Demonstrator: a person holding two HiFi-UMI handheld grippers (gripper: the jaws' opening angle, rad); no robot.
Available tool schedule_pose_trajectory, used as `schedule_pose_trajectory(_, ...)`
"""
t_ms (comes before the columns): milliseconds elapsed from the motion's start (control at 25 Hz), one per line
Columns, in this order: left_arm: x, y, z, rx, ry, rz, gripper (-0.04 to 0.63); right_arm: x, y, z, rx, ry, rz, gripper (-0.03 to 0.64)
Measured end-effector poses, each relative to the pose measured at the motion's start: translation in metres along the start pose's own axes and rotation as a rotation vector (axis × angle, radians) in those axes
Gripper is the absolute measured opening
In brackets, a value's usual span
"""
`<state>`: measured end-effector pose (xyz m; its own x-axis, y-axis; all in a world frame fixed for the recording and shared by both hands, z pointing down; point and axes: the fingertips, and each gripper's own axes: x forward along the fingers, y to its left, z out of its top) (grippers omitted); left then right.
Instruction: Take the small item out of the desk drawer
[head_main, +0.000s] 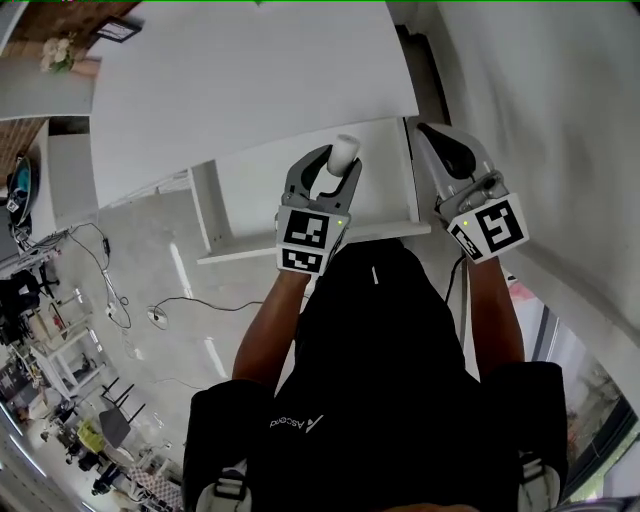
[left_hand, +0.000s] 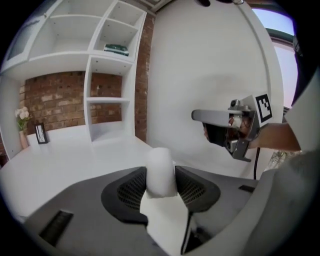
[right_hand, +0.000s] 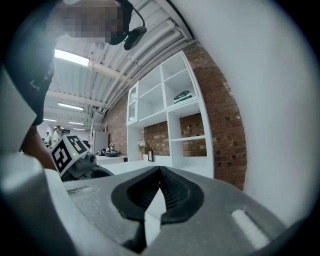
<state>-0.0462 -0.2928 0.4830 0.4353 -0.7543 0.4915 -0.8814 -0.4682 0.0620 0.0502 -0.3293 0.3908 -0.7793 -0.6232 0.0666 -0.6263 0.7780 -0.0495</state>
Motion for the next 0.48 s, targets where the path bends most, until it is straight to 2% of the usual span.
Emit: schedule_pose_trajectory(480,-0.102,-0.003,0.128,0.05,-0.449,0.026,0.176,-0.009,0.048,0.081,-0.05,-0.138,0.032,0.0)
